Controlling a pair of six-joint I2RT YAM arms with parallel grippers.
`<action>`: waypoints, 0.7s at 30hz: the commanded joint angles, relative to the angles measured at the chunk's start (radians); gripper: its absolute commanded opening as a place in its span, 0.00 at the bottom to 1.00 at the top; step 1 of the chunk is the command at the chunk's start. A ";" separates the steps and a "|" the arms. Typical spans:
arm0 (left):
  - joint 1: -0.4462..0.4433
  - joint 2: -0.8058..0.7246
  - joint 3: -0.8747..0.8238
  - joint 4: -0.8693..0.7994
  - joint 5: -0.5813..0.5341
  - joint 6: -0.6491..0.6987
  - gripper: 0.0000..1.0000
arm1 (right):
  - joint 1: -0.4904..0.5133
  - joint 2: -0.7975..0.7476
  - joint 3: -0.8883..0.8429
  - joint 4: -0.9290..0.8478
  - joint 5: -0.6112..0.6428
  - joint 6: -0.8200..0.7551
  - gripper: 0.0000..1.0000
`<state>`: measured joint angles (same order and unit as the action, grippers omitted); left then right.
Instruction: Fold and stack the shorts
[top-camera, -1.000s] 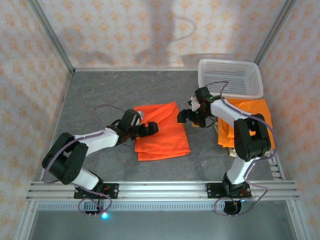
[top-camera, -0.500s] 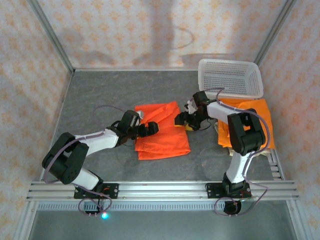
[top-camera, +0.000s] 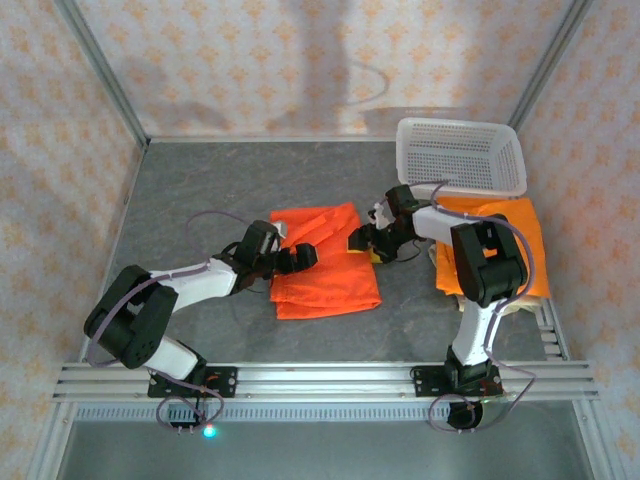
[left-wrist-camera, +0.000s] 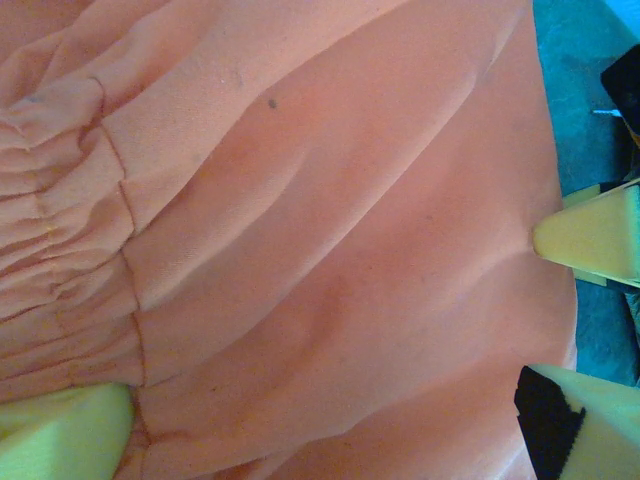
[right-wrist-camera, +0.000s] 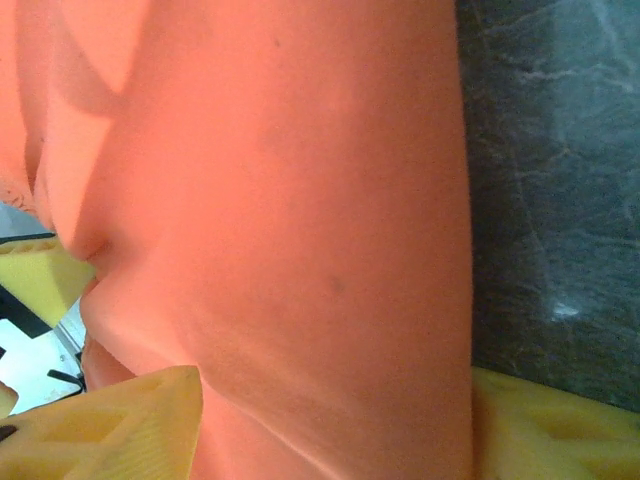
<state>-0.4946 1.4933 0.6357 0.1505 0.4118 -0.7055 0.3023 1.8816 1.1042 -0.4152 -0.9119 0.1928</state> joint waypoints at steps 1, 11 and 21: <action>0.011 0.037 -0.044 -0.068 -0.008 0.005 1.00 | 0.013 0.019 -0.025 0.066 -0.054 0.025 0.63; 0.011 0.041 -0.047 -0.062 -0.008 0.004 1.00 | 0.031 0.004 -0.046 0.144 -0.092 0.076 0.55; 0.011 0.036 -0.051 -0.054 -0.008 0.000 1.00 | 0.039 0.044 -0.042 0.153 -0.055 0.088 0.37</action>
<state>-0.4946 1.4933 0.6270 0.1692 0.4114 -0.7059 0.3290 1.9083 1.0676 -0.2859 -0.9665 0.2718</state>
